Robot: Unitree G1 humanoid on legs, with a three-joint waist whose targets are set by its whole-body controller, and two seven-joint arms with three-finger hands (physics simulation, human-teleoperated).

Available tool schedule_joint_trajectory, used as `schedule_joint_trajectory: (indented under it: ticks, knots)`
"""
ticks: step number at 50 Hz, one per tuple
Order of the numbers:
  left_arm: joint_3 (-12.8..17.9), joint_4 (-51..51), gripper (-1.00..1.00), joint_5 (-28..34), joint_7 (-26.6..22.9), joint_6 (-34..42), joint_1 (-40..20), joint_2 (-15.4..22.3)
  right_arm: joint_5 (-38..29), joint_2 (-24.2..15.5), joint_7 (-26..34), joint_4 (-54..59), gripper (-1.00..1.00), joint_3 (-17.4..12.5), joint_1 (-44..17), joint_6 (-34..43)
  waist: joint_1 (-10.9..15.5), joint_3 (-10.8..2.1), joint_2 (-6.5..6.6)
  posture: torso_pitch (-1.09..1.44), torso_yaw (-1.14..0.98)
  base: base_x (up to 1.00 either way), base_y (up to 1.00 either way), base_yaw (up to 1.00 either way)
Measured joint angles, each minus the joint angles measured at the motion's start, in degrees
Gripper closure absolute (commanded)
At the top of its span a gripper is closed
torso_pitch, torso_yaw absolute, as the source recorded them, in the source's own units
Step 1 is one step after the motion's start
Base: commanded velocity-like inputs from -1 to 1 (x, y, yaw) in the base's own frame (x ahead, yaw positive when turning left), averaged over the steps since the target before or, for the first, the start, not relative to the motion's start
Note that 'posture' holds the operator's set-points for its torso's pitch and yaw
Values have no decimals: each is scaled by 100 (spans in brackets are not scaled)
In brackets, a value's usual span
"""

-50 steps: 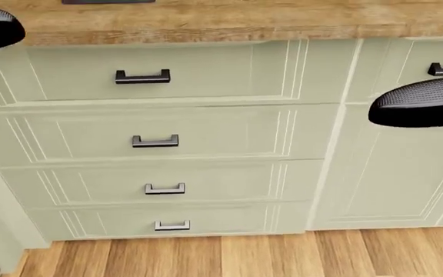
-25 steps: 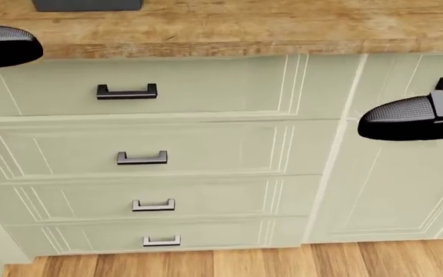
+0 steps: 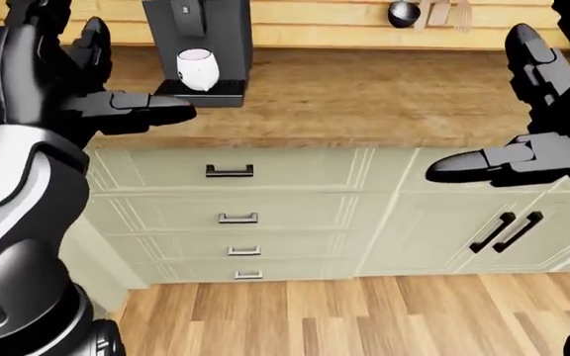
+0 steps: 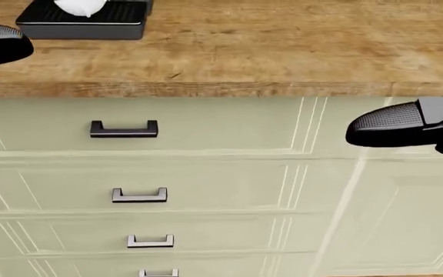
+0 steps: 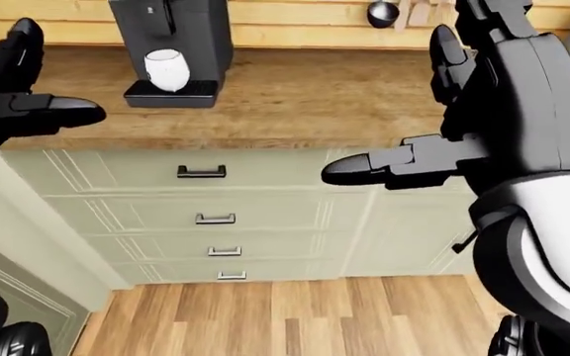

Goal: Press the button on the coffee machine to serve coffee.

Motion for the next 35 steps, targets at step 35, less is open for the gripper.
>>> schedule_joint_trajectory:
  ticks: [35]
  knots:
    - [-200, -26, -100, -10, -119, 156, 86, -158, -218, 88, 102, 65, -100, 68, 173, -25, -172, 47, 36, 0, 0, 26, 0, 0]
